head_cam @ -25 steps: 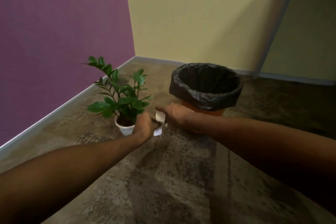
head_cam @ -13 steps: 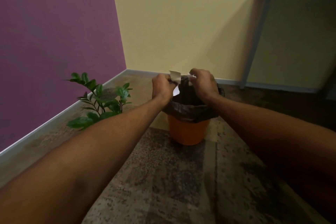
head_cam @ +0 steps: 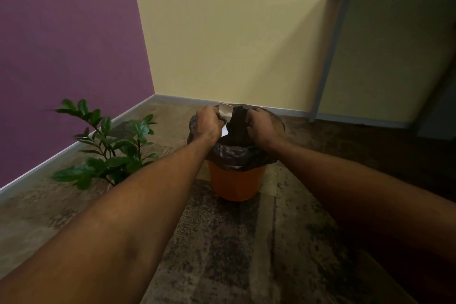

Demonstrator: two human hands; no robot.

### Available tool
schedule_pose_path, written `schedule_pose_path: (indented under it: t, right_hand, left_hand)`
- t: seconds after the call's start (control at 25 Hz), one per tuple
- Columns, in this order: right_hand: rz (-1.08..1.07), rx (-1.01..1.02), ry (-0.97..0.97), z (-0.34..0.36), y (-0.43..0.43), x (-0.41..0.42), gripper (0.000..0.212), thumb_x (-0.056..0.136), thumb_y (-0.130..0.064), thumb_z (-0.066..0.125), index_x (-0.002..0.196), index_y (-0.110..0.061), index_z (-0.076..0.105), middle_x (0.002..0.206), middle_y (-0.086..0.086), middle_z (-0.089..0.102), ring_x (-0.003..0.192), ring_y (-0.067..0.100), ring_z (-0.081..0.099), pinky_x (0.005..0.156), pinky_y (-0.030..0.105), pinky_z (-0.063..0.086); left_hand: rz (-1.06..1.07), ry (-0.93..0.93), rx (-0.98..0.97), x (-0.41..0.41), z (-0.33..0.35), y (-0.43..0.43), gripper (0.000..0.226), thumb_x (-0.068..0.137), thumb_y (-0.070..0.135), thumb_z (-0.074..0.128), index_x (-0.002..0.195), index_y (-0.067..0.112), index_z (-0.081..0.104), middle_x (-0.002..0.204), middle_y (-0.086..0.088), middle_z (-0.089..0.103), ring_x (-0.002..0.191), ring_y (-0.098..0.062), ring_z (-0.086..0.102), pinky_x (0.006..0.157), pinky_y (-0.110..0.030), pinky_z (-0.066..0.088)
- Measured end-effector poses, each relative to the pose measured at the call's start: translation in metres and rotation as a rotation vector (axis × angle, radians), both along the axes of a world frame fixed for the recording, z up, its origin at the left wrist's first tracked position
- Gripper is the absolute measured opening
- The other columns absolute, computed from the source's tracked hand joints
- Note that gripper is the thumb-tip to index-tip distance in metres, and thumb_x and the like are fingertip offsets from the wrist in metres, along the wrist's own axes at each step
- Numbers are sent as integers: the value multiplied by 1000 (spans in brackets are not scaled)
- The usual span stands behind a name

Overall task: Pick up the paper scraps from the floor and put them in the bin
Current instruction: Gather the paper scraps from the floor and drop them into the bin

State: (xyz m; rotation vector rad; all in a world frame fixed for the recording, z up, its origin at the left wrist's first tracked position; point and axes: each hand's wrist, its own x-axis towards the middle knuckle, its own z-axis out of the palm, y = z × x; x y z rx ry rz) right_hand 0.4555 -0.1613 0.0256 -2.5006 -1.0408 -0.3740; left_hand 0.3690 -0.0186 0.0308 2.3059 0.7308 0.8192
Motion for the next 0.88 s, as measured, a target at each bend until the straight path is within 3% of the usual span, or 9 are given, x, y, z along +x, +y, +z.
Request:
schedule_pose_path:
  t: [0.08,0.2,0.4,0.48,0.64,0.76,0.88]
  right_hand:
    - [44,-47,-46,-3,-3,-5,4,93,-22,61,97,-20,61,107,3,61,94,27,62,82,47,57]
    - [72,-93,-83,-4,-4,-15,9,98,-24,58,98,-17,62,104,5,59,88,27,62,78,48,58]
    - [97,-129,-127,-5,1,-25,17,100,-27,54,105,-14,64,105,7,57,83,30,62,68,42,53]
    - [93,-138,-146,-7,3,-26,16,101,-27,53,105,-16,64,104,5,57,82,26,61,70,44,56]
    - [70,-126,-200,-12,10,-33,13,101,-26,53,101,-19,65,97,3,59,75,21,61,70,42,58]
    - [58,-144,-248,-15,15,-39,10,100,-23,55,97,-19,64,91,3,57,67,21,58,63,40,57]
    - [64,-116,-289,-17,17,-42,10,99,-25,56,94,-19,62,88,2,57,67,19,56,61,38,55]
  left_hand:
    - [1,19,-4,3,-2,1,22,87,12,76,109,8,77,107,-11,76,103,-27,70,88,-34,56]
    - [-14,152,19,10,-4,2,21,88,13,75,108,7,78,107,-13,76,104,-28,70,78,-28,47]
    - [-252,325,32,16,4,8,37,93,12,71,129,7,67,131,-12,68,125,-27,61,104,-33,48]
    - [-281,321,91,12,7,10,38,94,8,68,132,10,66,135,-9,66,129,-24,59,111,-35,46]
    - [-289,217,191,-3,10,17,28,96,4,62,117,15,76,125,-4,72,118,-18,66,105,-35,52]
    - [-288,213,195,-9,11,25,27,96,2,60,112,13,78,131,-6,69,124,-21,62,106,-40,51]
    - [-261,161,162,-16,7,29,28,97,2,58,119,11,74,126,-8,71,120,-21,64,104,-31,51]
